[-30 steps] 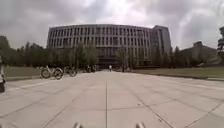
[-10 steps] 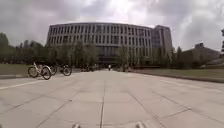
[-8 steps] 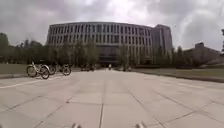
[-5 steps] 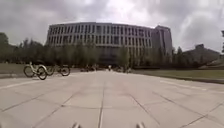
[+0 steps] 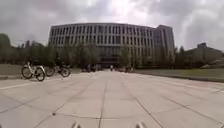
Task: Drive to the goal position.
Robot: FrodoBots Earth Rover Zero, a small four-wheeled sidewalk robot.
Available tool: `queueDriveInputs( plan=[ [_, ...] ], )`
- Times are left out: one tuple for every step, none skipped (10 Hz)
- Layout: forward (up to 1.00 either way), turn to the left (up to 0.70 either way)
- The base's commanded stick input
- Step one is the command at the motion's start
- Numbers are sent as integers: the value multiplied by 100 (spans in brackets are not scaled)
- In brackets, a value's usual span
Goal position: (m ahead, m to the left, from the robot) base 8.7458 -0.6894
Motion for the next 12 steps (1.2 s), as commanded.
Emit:
queueDriveInputs(
  plan=[
    [60,0],
    [60,0],
    [60,0],
    [60,0],
    [60,0],
    [60,0],
    [60,1],
    [60,4],
    [60,6],
    [60,14],
    [60,15],
    [60,11]
  ],
)
